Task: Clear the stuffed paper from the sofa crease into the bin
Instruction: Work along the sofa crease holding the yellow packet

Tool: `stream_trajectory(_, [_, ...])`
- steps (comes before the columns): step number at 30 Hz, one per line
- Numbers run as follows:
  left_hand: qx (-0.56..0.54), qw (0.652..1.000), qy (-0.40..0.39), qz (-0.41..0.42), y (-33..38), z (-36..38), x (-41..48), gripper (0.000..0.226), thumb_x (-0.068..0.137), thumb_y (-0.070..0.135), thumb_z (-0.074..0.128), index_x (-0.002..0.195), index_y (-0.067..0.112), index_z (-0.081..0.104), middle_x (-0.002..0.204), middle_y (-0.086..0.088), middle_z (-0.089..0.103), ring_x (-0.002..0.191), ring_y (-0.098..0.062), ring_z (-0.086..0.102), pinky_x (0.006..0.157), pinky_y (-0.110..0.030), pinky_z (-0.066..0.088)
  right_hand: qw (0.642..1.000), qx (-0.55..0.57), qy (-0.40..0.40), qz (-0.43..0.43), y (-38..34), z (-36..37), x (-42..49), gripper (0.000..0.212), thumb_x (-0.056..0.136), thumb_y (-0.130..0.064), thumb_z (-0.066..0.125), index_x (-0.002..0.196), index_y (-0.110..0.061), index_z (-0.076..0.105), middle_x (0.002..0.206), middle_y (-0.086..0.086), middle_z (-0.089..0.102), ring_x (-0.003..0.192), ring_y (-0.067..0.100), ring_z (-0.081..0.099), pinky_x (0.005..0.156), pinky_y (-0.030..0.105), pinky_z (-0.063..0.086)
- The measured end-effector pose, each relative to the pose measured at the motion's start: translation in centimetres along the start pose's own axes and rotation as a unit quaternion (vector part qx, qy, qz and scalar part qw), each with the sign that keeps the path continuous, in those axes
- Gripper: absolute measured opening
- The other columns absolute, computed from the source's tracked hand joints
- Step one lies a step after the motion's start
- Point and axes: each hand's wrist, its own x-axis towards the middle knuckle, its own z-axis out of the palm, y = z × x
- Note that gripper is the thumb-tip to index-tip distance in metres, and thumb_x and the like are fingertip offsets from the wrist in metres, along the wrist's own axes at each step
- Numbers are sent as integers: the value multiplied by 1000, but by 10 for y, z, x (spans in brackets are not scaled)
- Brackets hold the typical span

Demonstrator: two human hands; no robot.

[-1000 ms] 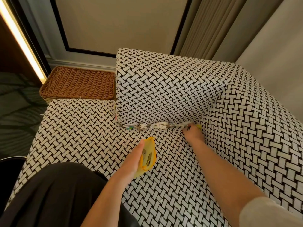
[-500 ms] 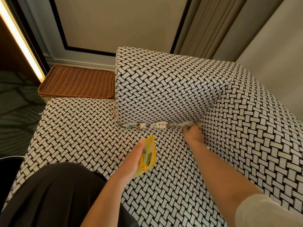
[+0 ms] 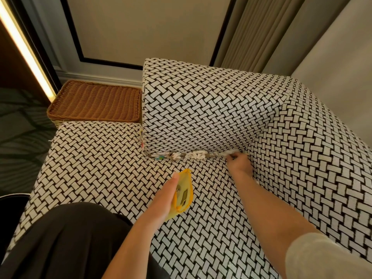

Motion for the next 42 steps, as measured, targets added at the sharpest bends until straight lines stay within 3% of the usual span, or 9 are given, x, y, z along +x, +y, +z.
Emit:
stream_trajectory(10, [-6, 1000, 9, -1, 4, 2, -2, 56, 80, 59, 22, 98, 17, 55, 97, -10, 64, 85, -18, 61, 67, -19, 50, 989, -3, 56, -135, 14, 1, -22, 23, 94, -32, 49, 100, -17, 66, 90, 4, 65, 66, 14, 52, 47, 17, 28])
stream_trajectory(16, [17, 999, 28, -16, 7, 7, -9, 55, 75, 66, 22, 102, 28, 51, 103, -3, 62, 91, -14, 61, 64, -19, 45, 975, 190, 16, -113, 28, 2, -60, 19, 89, -24, 60, 73, -15, 60, 72, 3, 60, 65, 16, 52, 50, 18, 39])
stream_trajectory(19, [28, 998, 51, -24, 7, 11, -11, 49, 86, 62, 22, 108, 27, 47, 104, -4, 60, 91, -16, 59, 64, -22, 44, 944, 312, -24, -104, 25, -11, -100, 14, 88, -14, 60, 74, -12, 63, 64, 0, 55, 56, 9, 44, 47, 11, 38])
stream_trajectory(23, [70, 995, 70, -25, 8, 16, -13, 40, 92, 58, 16, 94, 30, 45, 93, 2, 56, 80, -9, 53, 59, -20, 37, 910, 373, -106, -144, 6, -43, -154, 13, 89, -14, 58, 79, -15, 66, 57, -10, 51, 47, -1, 38, 44, 10, 33])
stream_trajectory(29, [99, 991, 88, -23, 2, 17, -12, 59, 92, 59, 16, 123, 19, 47, 108, -4, 58, 85, -11, 56, 60, -20, 39, 892, 306, -185, -278, -13, -70, -199, 18, 92, -12, 53, 84, -20, 67, 54, -20, 56, 48, -2, 45, 47, 9, 33])
stream_trajectory(33, [91, 992, 89, -27, 3, 18, -14, 43, 94, 56, 15, 107, 24, 41, 100, -4, 54, 75, -7, 48, 56, -19, 33, 916, 291, -145, -237, -2, -60, -178, 21, 96, -14, 46, 104, -15, 65, 55, -15, 54, 43, 2, 36, 41, 11, 28])
stream_trajectory(37, [83, 993, 76, -24, 3, 16, -13, 46, 94, 55, 15, 103, 23, 47, 98, -6, 58, 76, -11, 53, 55, -16, 35, 971, 121, -113, -171, 17, -38, -113, 36, 96, -17, 44, 132, -17, 47, 85, -2, 51, 53, 4, 41, 53, 21, 44])
stream_trajectory(40, [44, 997, 54, -23, 2, 13, -12, 48, 92, 56, 18, 106, 21, 49, 101, -8, 59, 82, -15, 56, 56, -18, 39, 984, -37, -108, -140, 26, -30, -68, 46, 95, -20, 40, 141, -20, 35, 121, 11, 47, 85, 18, 59, 73, 33, 53])
stream_trajectory(42, [33, 998, 45, -26, 1, 11, -10, 51, 92, 55, 18, 111, 17, 47, 100, -8, 59, 82, -15, 57, 53, -16, 44, 979, -121, -96, -133, 28, -30, -45, 47, 95, -19, 35, 142, -23, 33, 130, 15, 45, 102, 28, 57, 84, 40, 51])
